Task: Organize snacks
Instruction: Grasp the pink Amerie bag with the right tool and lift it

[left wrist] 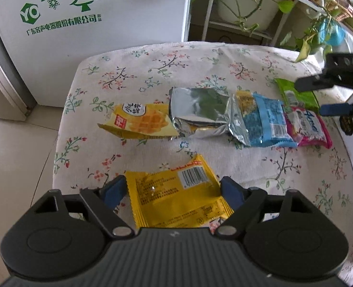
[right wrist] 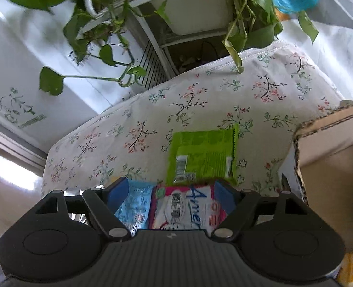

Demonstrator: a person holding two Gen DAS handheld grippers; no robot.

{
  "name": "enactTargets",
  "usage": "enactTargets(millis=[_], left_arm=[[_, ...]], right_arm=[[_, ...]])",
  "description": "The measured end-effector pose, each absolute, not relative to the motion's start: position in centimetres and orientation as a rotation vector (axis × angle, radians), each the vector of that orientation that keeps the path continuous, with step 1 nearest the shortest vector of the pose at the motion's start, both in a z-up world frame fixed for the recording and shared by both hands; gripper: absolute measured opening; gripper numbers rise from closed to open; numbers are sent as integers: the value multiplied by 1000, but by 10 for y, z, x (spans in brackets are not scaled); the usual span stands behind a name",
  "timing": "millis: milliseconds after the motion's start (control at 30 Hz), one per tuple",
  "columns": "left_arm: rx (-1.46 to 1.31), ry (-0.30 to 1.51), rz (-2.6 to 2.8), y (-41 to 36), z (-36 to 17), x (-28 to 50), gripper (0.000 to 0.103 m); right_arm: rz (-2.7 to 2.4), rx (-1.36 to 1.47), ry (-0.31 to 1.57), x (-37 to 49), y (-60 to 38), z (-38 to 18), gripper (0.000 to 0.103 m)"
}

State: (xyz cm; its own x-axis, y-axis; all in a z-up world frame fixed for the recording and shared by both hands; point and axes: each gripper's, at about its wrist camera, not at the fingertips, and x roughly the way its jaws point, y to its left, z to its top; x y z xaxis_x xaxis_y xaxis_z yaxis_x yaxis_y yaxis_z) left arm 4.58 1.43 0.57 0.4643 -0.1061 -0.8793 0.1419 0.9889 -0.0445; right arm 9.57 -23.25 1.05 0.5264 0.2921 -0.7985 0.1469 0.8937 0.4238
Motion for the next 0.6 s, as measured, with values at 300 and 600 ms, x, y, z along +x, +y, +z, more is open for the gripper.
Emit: enactTargets(millis=[300,600], left_arm=[[73,1092,-151,6,-1,42,102],[73,1107,-144,4,-1,45,103]], right_arm=[[86,499,1013,108,-233,-2,84],[89,456,1026,113,-227,-7,85]])
